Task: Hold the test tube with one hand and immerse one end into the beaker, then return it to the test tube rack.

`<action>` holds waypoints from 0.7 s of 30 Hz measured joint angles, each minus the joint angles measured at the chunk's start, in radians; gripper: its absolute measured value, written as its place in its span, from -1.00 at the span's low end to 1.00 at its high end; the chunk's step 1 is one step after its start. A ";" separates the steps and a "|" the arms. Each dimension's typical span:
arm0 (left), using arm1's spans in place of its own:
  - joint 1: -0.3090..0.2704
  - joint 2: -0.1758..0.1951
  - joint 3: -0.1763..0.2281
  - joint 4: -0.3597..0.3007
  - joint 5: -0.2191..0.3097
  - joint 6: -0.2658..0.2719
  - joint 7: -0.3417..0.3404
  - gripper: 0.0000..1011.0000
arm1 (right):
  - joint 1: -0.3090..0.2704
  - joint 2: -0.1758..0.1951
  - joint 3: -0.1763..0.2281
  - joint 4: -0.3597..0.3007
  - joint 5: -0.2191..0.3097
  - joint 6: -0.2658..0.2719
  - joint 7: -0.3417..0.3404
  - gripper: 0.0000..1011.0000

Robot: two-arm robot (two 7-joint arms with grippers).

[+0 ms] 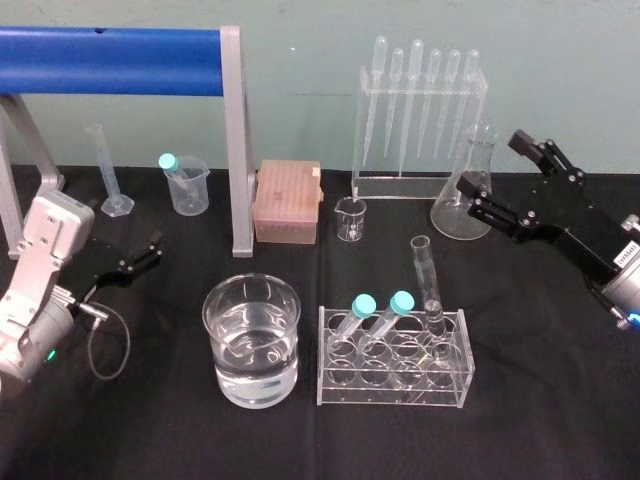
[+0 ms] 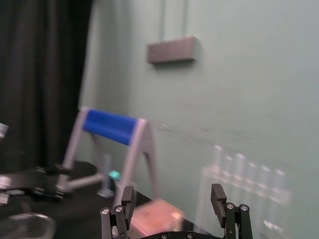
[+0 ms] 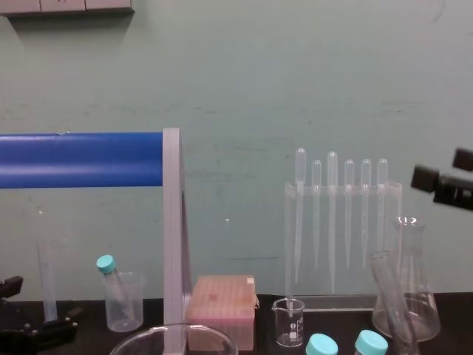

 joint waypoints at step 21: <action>0.000 0.000 0.000 0.000 0.000 0.000 0.000 0.98 | 0.032 -0.004 -0.060 0.021 -0.004 0.080 0.209 0.98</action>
